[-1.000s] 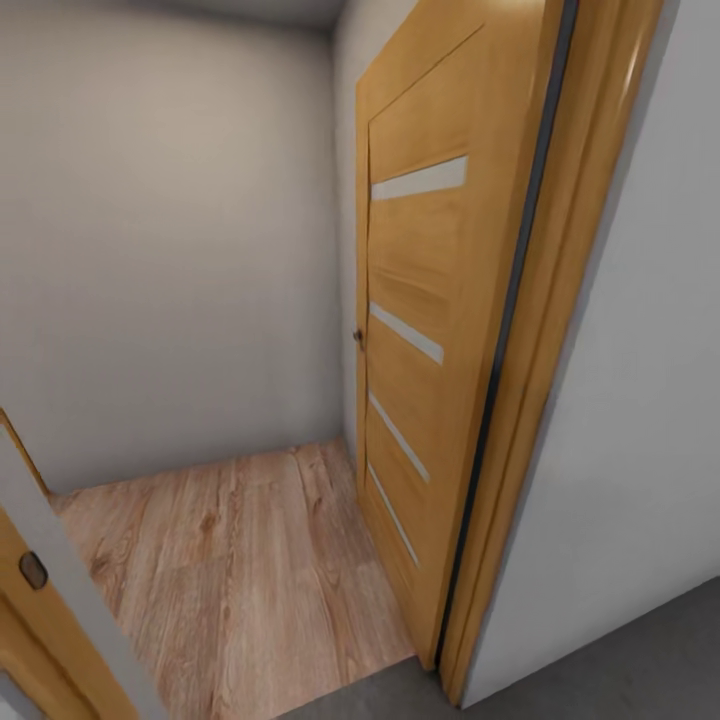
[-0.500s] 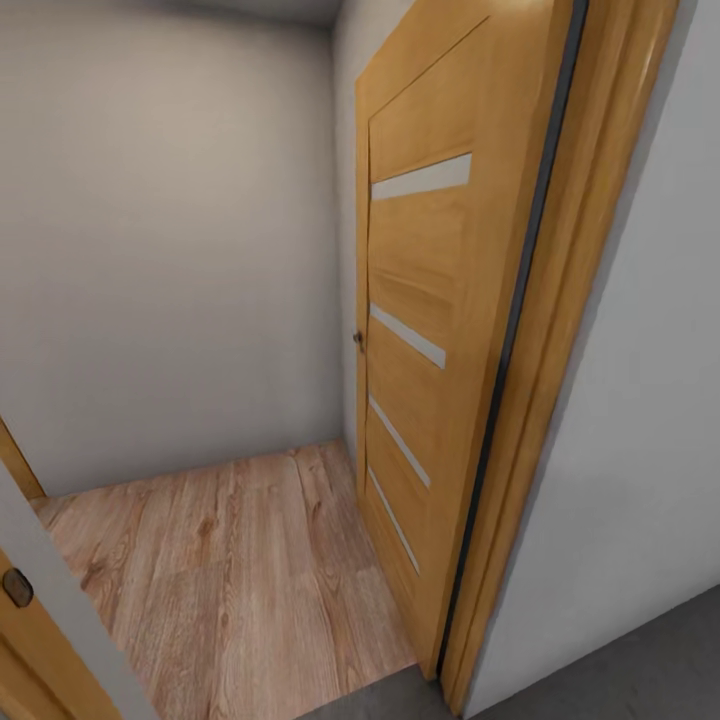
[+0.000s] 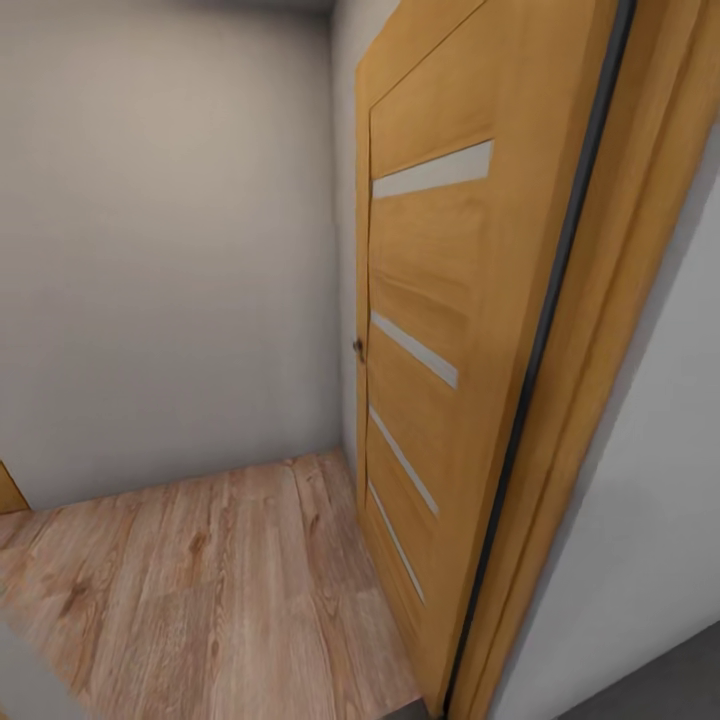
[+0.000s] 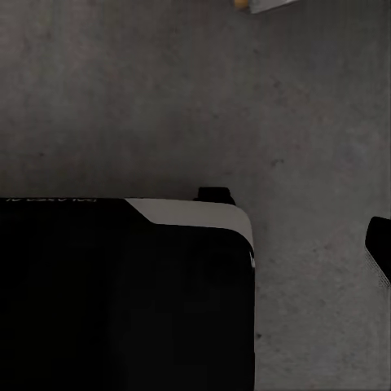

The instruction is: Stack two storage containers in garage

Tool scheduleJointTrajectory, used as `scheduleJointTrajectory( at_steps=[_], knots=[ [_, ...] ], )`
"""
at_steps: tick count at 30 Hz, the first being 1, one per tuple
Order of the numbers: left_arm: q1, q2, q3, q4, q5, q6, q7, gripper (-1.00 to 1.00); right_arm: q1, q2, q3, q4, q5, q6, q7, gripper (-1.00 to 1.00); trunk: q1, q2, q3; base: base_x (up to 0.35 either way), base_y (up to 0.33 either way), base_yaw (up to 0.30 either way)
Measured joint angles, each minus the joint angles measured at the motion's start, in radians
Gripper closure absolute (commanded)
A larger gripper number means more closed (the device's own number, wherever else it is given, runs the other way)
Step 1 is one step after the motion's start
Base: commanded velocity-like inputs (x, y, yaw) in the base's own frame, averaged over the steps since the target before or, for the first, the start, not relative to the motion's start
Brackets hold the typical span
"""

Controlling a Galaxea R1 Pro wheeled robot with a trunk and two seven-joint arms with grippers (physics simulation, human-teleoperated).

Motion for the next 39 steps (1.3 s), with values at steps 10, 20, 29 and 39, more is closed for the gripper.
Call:
scheduleJointTrajectory(
  at_steps=[10,20,29,39],
  knots=[
    [0.000,0.000,0.000,0.000,0.001,0.000,0.000,-1.00,0.000,0.000,0.000,0.000,0.000,-0.001,0.000,-1.00,0.000,0.000,0.000,0.241,0.000,0.060],
    [0.000,0.000,0.000,0.000,0.004,-0.002,0.001,-1.00,0.000,-0.001,0.000,0.000,-0.001,0.000,0.000,-1.00,0.001,0.000,0.000,0.011,0.000,0.260],
    [0.000,0.000,0.000,0.000,0.005,-0.001,0.001,-1.00,0.000,-0.001,0.000,0.000,-0.001,-0.001,0.000,-1.00,0.001,0.000,0.000,0.000,0.000,0.266],
    [0.000,0.001,-0.001,0.000,-0.001,0.000,0.000,-1.00,0.000,-0.002,0.000,0.000,-0.001,0.000,0.000,-1.00,0.000,0.000,0.000,0.181,0.000,0.052]
  ],
)
